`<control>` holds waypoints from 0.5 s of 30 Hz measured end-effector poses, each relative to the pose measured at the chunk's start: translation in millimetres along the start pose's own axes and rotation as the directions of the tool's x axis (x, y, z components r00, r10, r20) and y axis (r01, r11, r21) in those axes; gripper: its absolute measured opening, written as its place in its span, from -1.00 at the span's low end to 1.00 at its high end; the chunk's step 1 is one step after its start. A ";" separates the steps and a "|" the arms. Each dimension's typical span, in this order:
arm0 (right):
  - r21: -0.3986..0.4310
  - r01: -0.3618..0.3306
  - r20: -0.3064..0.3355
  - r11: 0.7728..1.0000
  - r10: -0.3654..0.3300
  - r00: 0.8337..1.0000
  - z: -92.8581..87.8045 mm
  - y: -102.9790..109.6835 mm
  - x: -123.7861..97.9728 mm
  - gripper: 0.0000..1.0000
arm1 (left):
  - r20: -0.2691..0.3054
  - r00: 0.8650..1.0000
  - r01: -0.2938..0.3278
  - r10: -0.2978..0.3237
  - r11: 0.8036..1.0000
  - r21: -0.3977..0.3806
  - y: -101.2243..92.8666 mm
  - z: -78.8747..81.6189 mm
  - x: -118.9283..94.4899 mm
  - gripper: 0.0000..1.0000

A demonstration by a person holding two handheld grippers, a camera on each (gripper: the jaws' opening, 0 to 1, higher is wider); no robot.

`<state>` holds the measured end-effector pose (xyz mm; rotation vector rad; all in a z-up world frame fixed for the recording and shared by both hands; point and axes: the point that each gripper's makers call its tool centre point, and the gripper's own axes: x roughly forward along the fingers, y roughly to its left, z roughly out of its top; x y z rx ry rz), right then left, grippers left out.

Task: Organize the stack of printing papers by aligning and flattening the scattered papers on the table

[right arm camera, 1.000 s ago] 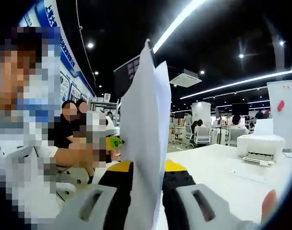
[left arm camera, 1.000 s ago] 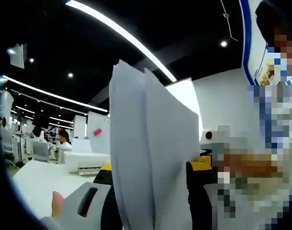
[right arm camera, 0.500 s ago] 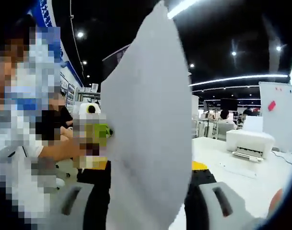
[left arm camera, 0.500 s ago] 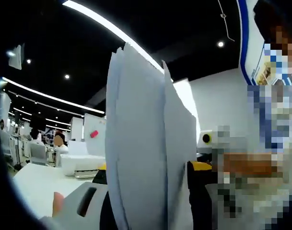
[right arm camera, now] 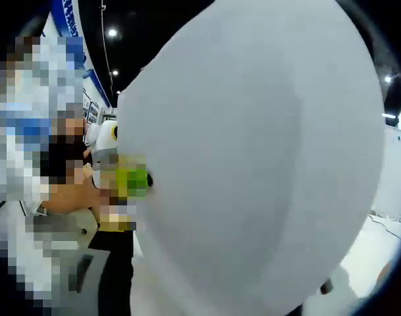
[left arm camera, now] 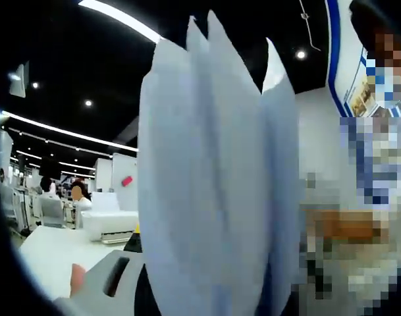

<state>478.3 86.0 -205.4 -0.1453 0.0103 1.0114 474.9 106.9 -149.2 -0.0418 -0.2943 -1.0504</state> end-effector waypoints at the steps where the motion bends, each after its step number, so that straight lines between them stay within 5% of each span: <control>1: 0.000 -0.001 0.004 1.000 0.001 1.000 0.5 0.1 -0.1 0.59 | -0.002 1.000 -0.001 0.001 1.000 0.001 0.5 0.1 0.1 0.18; 12: -0.016 0.004 0.011 1.000 -0.004 1.000 1.8 -1.5 4.7 0.57 | 0.007 1.000 0.003 -0.003 0.999 -0.036 1.7 1.7 10.4 0.22; 15: -0.023 -0.010 0.013 1.000 0.011 1.000 2.8 0.1 4.1 0.43 | -0.005 1.000 0.004 -0.004 1.000 -0.026 1.5 0.0 9.7 0.22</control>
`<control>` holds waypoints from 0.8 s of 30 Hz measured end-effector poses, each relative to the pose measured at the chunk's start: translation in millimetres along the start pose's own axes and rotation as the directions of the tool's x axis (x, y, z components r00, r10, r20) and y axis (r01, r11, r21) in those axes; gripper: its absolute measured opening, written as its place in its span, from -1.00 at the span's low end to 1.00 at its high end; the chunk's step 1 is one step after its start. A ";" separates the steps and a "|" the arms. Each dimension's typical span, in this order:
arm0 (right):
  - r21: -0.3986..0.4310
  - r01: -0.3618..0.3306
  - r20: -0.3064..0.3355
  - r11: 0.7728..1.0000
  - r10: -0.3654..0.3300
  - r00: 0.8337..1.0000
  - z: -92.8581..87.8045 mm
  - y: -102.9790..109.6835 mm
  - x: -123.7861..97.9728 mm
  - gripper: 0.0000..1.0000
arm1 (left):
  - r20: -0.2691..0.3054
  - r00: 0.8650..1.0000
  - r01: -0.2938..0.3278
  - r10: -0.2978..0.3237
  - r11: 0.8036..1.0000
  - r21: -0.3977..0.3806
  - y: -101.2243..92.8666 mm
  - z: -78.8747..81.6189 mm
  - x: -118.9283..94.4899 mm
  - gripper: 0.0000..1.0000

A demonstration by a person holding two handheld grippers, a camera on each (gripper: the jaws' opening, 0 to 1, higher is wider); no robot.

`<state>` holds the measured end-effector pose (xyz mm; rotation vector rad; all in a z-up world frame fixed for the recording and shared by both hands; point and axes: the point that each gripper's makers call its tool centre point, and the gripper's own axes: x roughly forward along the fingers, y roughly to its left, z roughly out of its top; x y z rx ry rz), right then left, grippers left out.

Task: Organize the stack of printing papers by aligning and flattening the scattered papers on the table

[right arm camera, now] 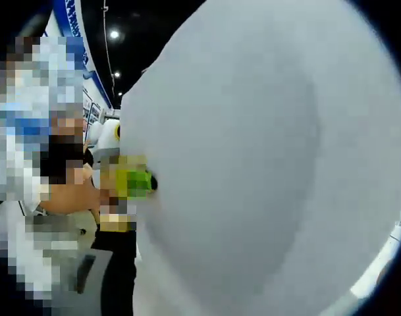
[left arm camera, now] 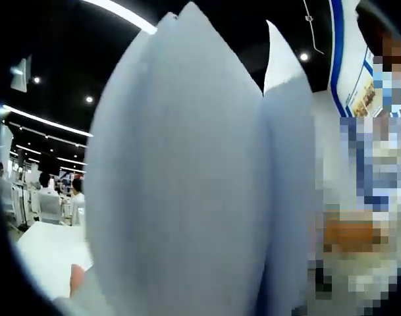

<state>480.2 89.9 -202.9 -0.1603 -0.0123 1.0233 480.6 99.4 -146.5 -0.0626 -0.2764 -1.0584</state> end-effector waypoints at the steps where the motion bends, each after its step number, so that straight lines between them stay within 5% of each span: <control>1: -0.003 -0.004 0.000 1.000 0.004 1.000 0.1 0.4 -0.5 0.32 | -0.001 1.000 0.001 -0.001 1.000 0.001 -0.1 -0.1 -0.4 0.21; 5: -0.035 -0.050 0.018 0.998 0.051 0.999 3.2 3.4 -6.3 -0.08 | -0.006 1.000 0.005 -0.005 1.000 -0.001 4.5 1.2 -5.2 0.20; 9: 0.028 -0.140 0.049 0.990 0.138 0.989 8.5 14.4 -10.5 -0.74 | -0.007 1.000 0.007 -0.007 1.000 -0.015 5.9 1.1 -5.9 0.19; 12: 0.027 -0.166 0.048 0.986 0.165 0.985 8.2 18.0 -11.3 -1.00 | -0.010 1.000 0.007 -0.007 1.000 -0.013 6.3 1.1 -5.6 0.19; 16: -0.017 -0.188 0.060 0.982 0.189 0.980 8.5 22.4 -13.0 -1.00 | -0.005 1.000 0.003 -0.004 1.000 -0.013 8.6 3.1 -6.9 0.19; 24: 0.069 -0.209 0.097 0.975 0.202 0.975 12.9 19.5 -16.6 -1.00 | 0.008 1.000 -0.017 0.018 1.000 -0.017 22.4 12.9 -32.2 0.26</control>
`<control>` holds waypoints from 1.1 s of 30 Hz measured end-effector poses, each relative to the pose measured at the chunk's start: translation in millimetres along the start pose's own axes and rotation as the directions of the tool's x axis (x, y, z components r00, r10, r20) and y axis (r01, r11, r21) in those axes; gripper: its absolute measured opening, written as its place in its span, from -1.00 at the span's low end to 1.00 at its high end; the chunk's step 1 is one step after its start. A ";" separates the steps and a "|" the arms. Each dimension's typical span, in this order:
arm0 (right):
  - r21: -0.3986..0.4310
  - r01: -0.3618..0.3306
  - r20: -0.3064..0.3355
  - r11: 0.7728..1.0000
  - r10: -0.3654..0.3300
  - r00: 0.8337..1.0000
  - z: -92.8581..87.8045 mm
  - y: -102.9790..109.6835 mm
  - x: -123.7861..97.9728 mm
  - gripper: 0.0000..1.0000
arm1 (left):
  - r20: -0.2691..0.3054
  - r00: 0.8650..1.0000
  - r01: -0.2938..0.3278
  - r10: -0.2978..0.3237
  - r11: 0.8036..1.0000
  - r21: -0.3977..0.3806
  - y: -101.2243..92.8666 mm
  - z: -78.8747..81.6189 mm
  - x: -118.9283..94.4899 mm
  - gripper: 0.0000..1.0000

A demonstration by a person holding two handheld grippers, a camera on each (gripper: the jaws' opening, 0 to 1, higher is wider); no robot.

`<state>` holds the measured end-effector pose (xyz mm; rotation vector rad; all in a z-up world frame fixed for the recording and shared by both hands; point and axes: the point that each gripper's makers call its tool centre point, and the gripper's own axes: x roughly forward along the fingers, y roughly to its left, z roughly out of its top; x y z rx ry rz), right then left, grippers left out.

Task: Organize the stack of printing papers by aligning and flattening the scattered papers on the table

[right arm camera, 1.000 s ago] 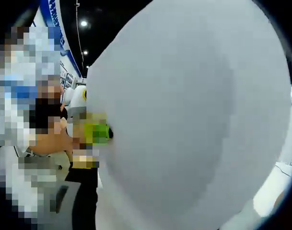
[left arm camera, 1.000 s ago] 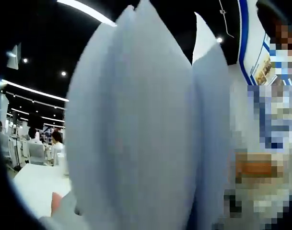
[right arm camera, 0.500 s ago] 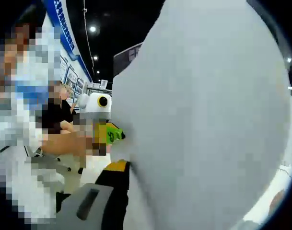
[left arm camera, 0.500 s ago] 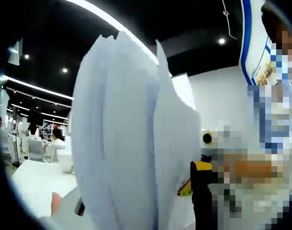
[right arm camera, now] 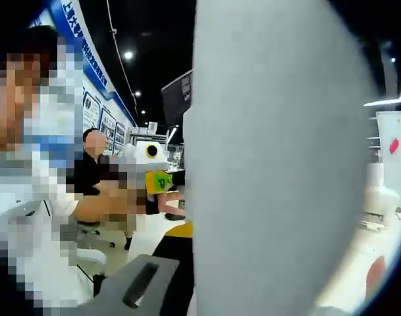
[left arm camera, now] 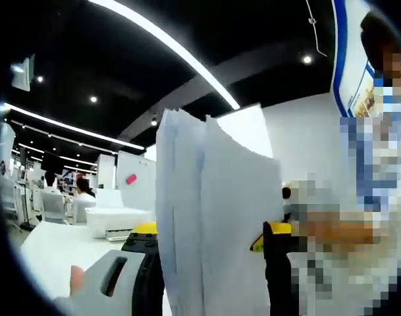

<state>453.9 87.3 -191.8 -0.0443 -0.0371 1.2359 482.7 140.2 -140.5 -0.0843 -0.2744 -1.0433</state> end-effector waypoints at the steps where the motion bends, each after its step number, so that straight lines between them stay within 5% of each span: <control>1: 0.007 -0.010 0.005 1.000 0.010 1.000 0.8 1.2 -0.6 -1.00 | 0.000 1.000 0.000 0.000 1.000 0.000 0.2 0.1 -0.4 0.28; 2: 0.014 -0.019 0.010 1.000 0.019 1.000 1.5 2.4 -1.3 -1.00 | 0.000 1.000 0.000 0.000 1.000 0.001 0.3 0.3 -0.9 0.29; 3: 0.016 -0.024 0.011 1.000 0.024 1.000 1.6 2.7 -1.6 -1.00 | -0.115 0.993 0.020 -0.017 1.000 0.023 7.3 -21.7 -20.5 0.29; 13: 0.037 -0.036 -0.013 0.999 0.037 0.999 0.2 -4.8 1.0 -1.00 | -0.078 0.997 -0.005 0.002 0.999 -0.043 7.4 -52.5 -13.1 0.33; 17: 0.091 -0.026 0.006 0.996 0.025 1.000 6.6 -12.4 2.4 -0.36 | -0.067 0.998 -0.016 0.012 0.999 -0.052 6.0 -56.5 -7.3 0.33; 25: 0.049 -0.012 0.025 0.999 0.011 1.000 11.5 -10.8 1.2 -0.43 | -0.037 0.999 0.002 -0.003 0.999 -0.034 -8.5 -61.5 0.6 0.39; 33: 0.029 0.005 0.012 1.000 -0.005 1.000 11.3 -13.3 -3.5 -0.66 | -0.094 0.995 0.015 -0.016 1.000 -0.013 -12.8 -69.3 -0.7 0.14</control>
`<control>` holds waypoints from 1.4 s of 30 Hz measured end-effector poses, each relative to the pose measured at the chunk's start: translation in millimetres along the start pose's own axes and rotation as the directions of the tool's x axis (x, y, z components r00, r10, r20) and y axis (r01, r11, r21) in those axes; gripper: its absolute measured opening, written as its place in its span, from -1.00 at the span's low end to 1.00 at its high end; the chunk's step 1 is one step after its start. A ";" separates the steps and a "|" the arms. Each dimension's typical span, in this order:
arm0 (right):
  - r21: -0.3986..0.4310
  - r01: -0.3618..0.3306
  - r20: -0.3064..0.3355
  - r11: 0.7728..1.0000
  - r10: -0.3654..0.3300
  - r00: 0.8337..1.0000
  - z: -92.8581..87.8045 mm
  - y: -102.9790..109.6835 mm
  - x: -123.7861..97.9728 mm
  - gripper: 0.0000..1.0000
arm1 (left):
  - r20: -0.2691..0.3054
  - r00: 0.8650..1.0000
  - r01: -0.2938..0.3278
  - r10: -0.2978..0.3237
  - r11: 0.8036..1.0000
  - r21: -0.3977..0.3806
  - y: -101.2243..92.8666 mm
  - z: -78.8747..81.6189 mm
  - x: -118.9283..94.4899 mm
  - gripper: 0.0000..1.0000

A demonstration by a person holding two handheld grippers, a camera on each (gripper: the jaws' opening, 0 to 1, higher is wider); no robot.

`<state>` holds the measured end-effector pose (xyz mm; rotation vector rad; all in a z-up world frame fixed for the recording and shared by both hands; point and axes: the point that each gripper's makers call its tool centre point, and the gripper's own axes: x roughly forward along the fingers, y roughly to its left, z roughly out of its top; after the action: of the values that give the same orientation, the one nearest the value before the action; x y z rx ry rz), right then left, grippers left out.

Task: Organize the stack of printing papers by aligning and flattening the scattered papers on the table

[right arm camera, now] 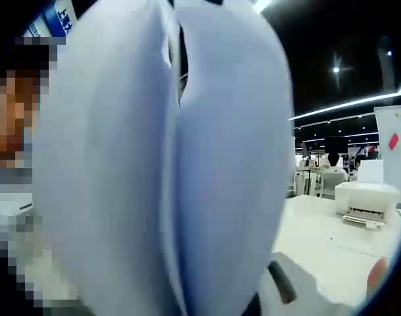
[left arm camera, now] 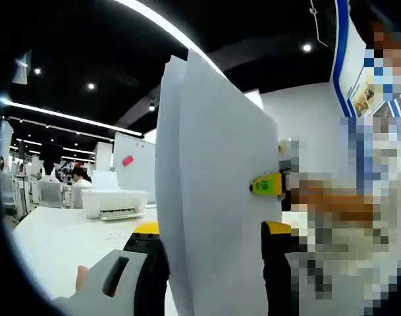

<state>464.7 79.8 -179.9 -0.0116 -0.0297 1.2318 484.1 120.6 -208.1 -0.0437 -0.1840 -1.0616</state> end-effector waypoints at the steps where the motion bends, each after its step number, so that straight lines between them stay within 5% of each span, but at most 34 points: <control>1: -0.009 0.003 0.004 1.000 -0.003 1.000 1.3 -0.5 -0.2 -0.79 | -0.004 1.000 0.002 -0.002 1.000 -0.004 -0.2 -0.2 0.0 0.12; 3: -0.026 0.006 0.006 1.000 -0.006 1.000 2.1 -0.9 -0.2 -0.98 | -0.015 1.000 0.001 -0.001 1.000 -0.003 -0.3 -1.2 0.5 0.09; 8: 0.022 -0.035 0.018 0.999 0.035 0.999 3.2 5.1 -1.2 -1.00 | -0.028 0.999 0.022 -0.022 1.000 -0.008 5.6 -3.1 1.6 -0.15; 16: 0.052 -0.018 0.024 0.998 0.016 1.000 4.1 -1.6 -2.8 -1.00 | -0.047 0.996 0.070 -0.070 0.998 0.002 1.1 -6.6 1.7 -0.85; 19: 0.035 -0.007 0.019 0.999 0.006 1.000 5.6 -2.7 -2.1 -1.00 | -0.063 0.994 0.085 -0.087 0.996 -0.040 -4.5 -5.2 -0.3 -0.88; 22: 0.062 0.007 0.018 0.998 -0.008 1.000 12.5 -6.2 -2.6 -0.70 | -0.066 0.992 0.094 -0.106 0.983 -0.159 -7.2 0.6 -4.3 -0.88; 25: 0.063 -0.002 0.031 0.998 0.000 1.000 18.5 -4.4 -4.3 -0.93 | -0.077 0.992 0.084 -0.098 0.984 -0.160 -4.9 5.2 -7.6 -0.89; 29: 0.068 0.007 0.039 0.998 -0.009 0.999 23.9 -5.4 -7.7 -0.84 | -0.084 0.992 0.075 -0.094 0.975 -0.211 -2.4 9.6 -19.6 -0.89; 38: 0.126 -0.047 0.099 0.991 0.035 0.994 40.1 11.2 -6.3 -1.00 | -0.062 0.991 0.086 -0.120 0.917 -0.389 -14.2 20.4 -47.8 -0.89; 42: 0.215 -0.060 0.107 0.975 0.037 0.994 42.7 13.6 -2.5 -1.00 | -0.081 0.991 0.054 -0.109 0.864 -0.500 -12.7 23.7 -51.1 -0.89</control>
<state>449.9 81.7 -137.6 0.2431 0.0167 1.2784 445.8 161.5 -194.2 -0.4493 0.1934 -1.1718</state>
